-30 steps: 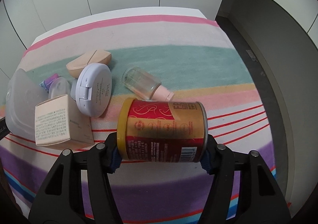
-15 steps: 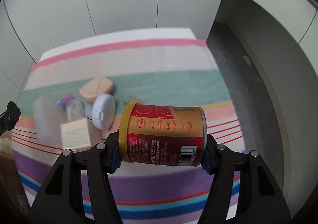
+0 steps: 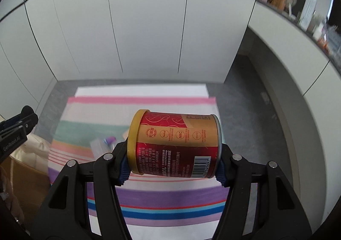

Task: Organize objects
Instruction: 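Close the left tool on the black sponge while the right tool grips the can, then lift both held items and carry them toward the cardboard box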

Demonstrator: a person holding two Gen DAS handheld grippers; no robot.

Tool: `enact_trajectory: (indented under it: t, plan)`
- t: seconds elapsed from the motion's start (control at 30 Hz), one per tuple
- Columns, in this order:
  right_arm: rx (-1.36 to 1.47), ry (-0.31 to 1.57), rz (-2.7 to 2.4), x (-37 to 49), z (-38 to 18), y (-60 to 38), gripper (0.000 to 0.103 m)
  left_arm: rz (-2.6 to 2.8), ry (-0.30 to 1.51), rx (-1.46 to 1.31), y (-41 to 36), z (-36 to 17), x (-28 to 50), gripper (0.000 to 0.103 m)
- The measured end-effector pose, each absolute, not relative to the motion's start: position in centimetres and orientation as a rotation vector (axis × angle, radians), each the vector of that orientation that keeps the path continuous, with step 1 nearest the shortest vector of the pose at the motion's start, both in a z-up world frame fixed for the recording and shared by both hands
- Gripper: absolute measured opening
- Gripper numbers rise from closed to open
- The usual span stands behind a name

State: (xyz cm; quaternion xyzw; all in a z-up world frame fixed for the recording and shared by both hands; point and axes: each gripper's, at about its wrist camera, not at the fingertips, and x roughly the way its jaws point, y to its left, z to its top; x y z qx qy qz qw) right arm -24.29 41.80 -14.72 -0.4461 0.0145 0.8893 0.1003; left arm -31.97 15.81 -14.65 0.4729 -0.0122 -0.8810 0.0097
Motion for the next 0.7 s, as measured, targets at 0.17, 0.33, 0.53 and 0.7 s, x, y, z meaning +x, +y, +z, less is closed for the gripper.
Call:
enact_trajectory:
  t: [0.17,0.33,0.53,0.7]
  plan:
    - [-1.278,0.033,2.646,-23.6,-9.4,41.3,0.064,-2.765,-0.117,1.459,15.7,-9.1,-30.9,0.045]
    - [-1.219,0.019,2.690,-22.3,-4.4,40.5,0.064,-2.783,-0.111,1.401,15.2,-4.7,-29.8,0.045]
    - [-1.175,0.023,2.755,-20.9,-0.8,39.9,0.064,-2.810,-0.111,1.393,15.9,-2.4,-28.2,0.045]
    - [-1.166,0.023,2.758,-20.1,-0.1,39.9,0.064,-2.823,-0.109,1.406,16.7,-2.4,-27.5,0.045]
